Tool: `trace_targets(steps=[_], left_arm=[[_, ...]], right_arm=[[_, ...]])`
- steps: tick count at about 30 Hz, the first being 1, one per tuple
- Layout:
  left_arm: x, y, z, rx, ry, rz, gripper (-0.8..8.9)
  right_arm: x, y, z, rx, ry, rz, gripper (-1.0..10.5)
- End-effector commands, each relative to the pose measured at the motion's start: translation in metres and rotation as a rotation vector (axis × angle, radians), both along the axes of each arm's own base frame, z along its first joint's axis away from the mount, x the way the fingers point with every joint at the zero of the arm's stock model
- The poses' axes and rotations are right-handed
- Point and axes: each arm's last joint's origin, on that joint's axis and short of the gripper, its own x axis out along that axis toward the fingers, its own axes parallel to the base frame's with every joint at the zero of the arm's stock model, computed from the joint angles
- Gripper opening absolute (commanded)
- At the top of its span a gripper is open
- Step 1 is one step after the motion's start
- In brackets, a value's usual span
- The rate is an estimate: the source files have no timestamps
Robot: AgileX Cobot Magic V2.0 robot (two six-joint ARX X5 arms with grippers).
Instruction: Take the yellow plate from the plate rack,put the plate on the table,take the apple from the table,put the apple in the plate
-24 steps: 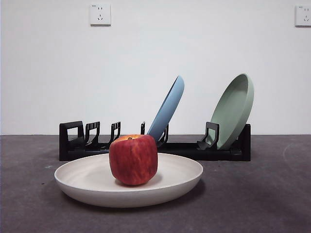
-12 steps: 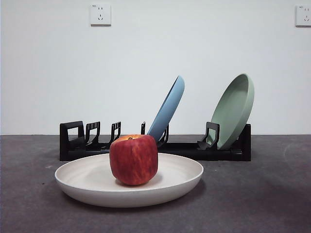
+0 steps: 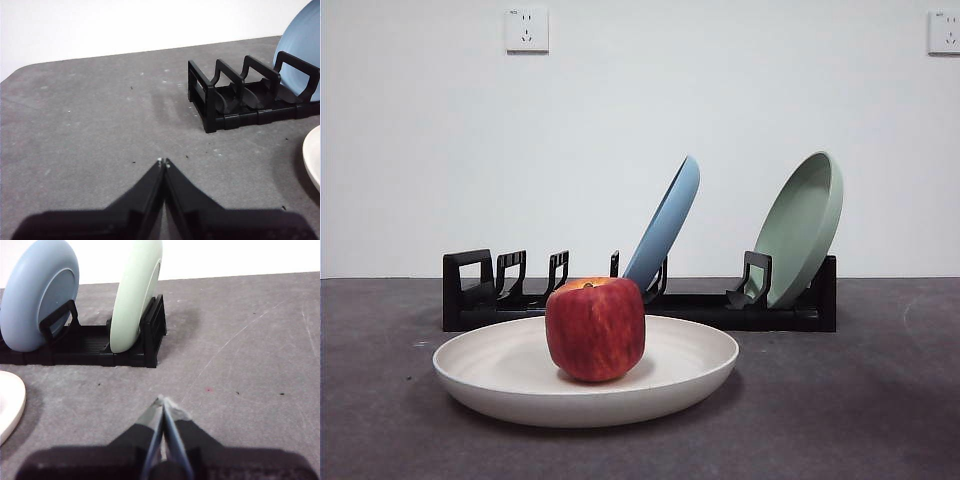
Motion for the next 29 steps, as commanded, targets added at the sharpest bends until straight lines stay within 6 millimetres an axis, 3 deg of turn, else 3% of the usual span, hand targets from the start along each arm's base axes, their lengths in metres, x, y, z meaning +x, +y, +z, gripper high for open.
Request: trace_targets(steps=[1, 29], left_arm=[[0.0005, 0.0004, -0.0043, 0.002, 0.011, 0.005, -0.01], [0.0005, 0.0004, -0.0043, 0.002, 0.011, 0.005, -0.01]], right_arm=[[0.0001, -0.0002, -0.0047, 0.011, 0.019, -0.007, 0.0], [0.0003, -0.0006, -0.0048, 0.008, 0.020, -0.020, 0.0]])
